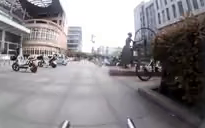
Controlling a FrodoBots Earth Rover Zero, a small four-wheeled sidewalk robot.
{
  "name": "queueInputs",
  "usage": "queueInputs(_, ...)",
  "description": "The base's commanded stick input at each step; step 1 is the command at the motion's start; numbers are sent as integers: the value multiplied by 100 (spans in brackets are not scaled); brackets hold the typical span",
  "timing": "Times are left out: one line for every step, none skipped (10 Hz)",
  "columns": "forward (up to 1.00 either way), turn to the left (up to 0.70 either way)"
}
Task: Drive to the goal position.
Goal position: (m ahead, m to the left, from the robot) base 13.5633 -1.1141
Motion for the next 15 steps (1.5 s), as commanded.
queueInputs(70,14)
queueInputs(70,14)
queueInputs(70,14)
queueInputs(70,14)
queueInputs(70,13)
queueInputs(70,8)
queueInputs(70,0)
queueInputs(70,0)
queueInputs(70,0)
queueInputs(70,0)
queueInputs(70,0)
queueInputs(70,0)
queueInputs(70,0)
queueInputs(70,0)
queueInputs(70,0)
